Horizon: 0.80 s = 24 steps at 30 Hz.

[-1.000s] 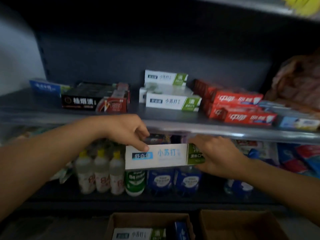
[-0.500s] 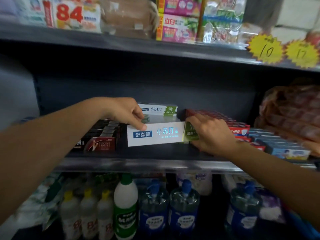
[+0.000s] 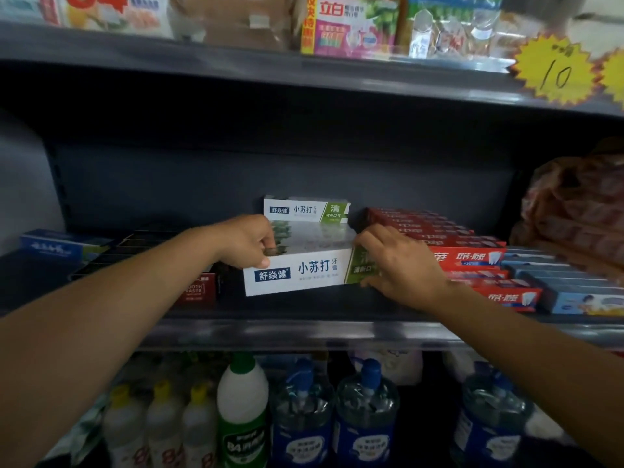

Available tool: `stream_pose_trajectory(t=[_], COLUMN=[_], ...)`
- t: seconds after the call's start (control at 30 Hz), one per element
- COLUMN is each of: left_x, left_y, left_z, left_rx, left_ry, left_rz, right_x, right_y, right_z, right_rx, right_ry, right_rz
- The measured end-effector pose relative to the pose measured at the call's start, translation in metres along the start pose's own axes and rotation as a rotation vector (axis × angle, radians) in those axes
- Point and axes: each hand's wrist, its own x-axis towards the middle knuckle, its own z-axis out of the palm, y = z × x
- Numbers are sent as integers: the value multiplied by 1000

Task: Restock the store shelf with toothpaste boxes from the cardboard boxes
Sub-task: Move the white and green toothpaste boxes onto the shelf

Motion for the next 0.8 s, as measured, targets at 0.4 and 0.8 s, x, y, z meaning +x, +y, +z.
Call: stream_pose_trajectory(t=[0.4, 0.8], left_x=[22, 39], left_y=[-23, -35], left_z=[36, 42], left_rx=[141, 164], left_ry=[14, 69], left_rz=[-26, 1], right_x=[41, 51], right_y=[10, 3], right_z=[35, 42], right_rx=[221, 136], right_ry=[-462, -422], right_rz=[189, 122])
